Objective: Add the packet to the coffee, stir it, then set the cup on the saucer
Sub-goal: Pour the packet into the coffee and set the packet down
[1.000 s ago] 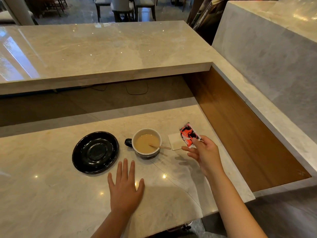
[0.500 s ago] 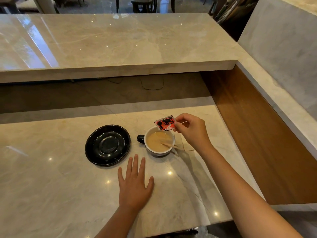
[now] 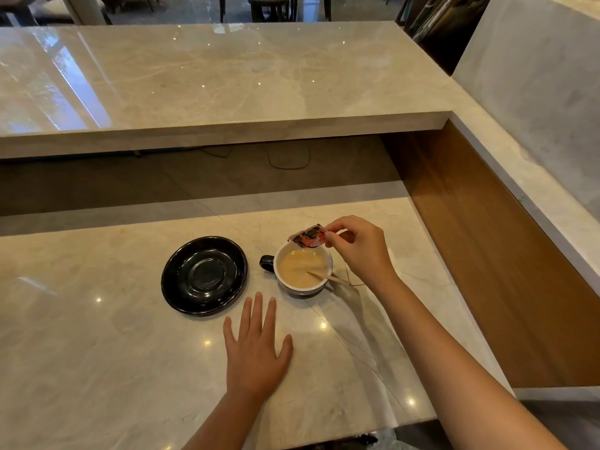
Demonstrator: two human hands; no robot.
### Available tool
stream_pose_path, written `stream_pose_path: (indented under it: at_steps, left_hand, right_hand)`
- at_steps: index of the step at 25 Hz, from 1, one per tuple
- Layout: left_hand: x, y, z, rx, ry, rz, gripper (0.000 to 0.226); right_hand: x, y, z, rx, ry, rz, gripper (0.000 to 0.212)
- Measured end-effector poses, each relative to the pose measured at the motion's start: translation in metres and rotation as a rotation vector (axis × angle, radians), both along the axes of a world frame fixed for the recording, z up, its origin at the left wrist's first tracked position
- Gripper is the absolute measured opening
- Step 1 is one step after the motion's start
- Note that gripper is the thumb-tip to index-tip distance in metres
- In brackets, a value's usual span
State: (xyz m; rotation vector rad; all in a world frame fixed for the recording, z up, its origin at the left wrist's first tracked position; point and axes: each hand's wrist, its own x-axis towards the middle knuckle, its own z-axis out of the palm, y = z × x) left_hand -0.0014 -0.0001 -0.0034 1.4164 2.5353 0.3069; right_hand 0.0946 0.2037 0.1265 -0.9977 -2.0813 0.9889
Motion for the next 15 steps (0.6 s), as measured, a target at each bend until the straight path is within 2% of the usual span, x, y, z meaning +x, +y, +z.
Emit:
stream_pose_path:
  at_steps: [2,5,9,12,15]
  left_hand:
    - [0.0,0.0,0.0,0.006,-0.002,-0.001,0.071]
    - [0.0,-0.001,0.001,0.003,-0.001,-0.005,0.071]
    - [0.001,0.0,0.002,0.002,0.001,-0.002,0.07]
    - [0.0,-0.001,0.002,-0.012,0.016,-0.004,0.07]
    - [0.0,-0.001,0.003,-0.015,0.004,-0.001,0.07]
  right_hand:
    - [0.001,0.002,-0.002,-0.17,0.072,-0.084,0.009]
    - [0.011,0.003,-0.008,-0.542,0.251,-0.267,0.012]
    - [0.033,-0.008,-0.023,-0.877,0.458,-0.464,0.002]
    - [0.049,-0.019,-0.032,-0.943,0.537,-0.543,0.004]
    - [0.072,-0.03,-0.038,-0.888,0.59,-0.695,0.012]
